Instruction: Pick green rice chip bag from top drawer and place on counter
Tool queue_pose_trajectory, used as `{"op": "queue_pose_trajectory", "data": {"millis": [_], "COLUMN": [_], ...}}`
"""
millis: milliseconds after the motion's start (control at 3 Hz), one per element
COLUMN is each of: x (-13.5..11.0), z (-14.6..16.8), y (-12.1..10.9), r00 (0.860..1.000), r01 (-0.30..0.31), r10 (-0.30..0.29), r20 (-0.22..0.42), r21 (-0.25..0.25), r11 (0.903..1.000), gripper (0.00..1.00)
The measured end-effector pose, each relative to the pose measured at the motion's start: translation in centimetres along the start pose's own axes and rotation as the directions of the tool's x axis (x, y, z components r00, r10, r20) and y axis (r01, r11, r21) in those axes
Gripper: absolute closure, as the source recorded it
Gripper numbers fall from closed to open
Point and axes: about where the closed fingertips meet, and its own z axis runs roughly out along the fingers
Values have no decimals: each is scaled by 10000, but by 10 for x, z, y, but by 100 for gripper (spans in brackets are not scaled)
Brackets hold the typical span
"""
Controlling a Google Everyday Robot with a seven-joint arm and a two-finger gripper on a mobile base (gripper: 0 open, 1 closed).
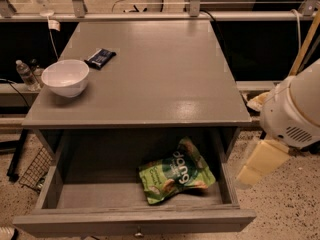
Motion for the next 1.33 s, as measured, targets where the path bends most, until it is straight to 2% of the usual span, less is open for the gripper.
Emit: {"op": "queue_pose_trajectory", "data": {"millis": [1000,1333], "x": [-32,-42], "z": [134,157], "y": [49,46], "r00": [9960,9922], "r01": [-623,-807], "r10": [673,879], "r20": [586,880], "r21": [-837,-819], "r11": [9945,9934], "gripper": [0,0]}}
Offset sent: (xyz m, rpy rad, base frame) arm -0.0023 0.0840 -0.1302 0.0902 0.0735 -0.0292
